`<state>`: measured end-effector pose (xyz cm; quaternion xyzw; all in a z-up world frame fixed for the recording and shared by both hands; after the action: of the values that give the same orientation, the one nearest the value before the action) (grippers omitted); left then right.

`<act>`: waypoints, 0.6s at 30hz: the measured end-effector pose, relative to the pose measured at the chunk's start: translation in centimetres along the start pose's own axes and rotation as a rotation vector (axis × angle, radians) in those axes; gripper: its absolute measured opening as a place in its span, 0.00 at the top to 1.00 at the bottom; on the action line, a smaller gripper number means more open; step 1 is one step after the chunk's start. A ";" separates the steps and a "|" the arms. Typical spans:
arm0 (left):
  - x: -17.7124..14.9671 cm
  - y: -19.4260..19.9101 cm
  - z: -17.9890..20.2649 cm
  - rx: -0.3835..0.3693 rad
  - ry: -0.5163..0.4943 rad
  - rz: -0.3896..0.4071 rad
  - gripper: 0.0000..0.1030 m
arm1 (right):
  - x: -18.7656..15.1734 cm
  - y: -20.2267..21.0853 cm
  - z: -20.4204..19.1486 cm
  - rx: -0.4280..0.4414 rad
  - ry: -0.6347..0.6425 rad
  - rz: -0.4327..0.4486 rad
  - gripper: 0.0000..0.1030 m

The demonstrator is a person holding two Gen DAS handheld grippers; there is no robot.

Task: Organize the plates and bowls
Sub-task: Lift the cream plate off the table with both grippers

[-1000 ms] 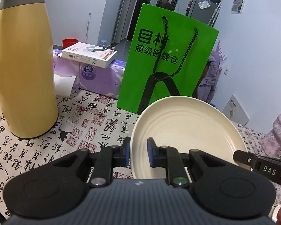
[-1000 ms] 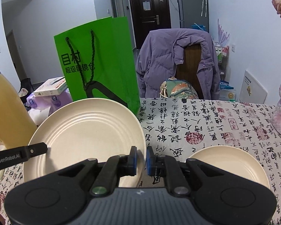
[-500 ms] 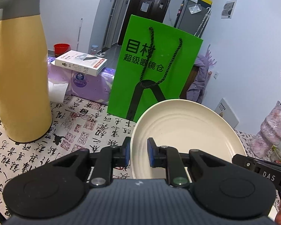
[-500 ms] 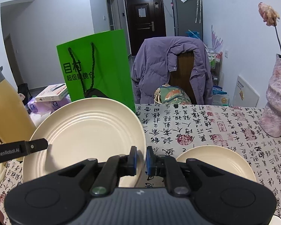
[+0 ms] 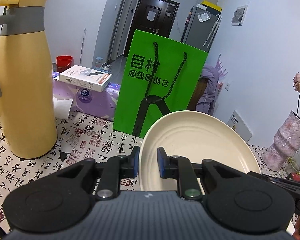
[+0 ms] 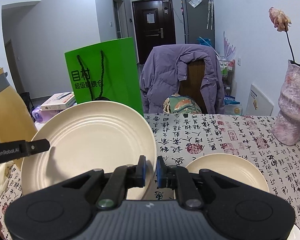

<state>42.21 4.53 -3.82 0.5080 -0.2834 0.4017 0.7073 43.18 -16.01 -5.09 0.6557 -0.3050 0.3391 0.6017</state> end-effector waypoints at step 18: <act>-0.6 1.5 0.6 0.031 0.000 -0.003 0.82 | -0.7 0.4 0.1 0.000 -0.014 -0.033 0.89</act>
<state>40.66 4.07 -3.37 0.5194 -0.2762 0.4051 0.6999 42.43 -16.13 -5.41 0.6632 -0.2983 0.3245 0.6049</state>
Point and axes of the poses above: each gripper's, at about its wrist camera, not at the fingertips, and y roughly against the way its jaws point, z to its right, x to its top, the point moved 8 cm from there along -y, roughly the way its jaws point, and after that the axes turned 7 degrees about -x, right-handed, at the moved point
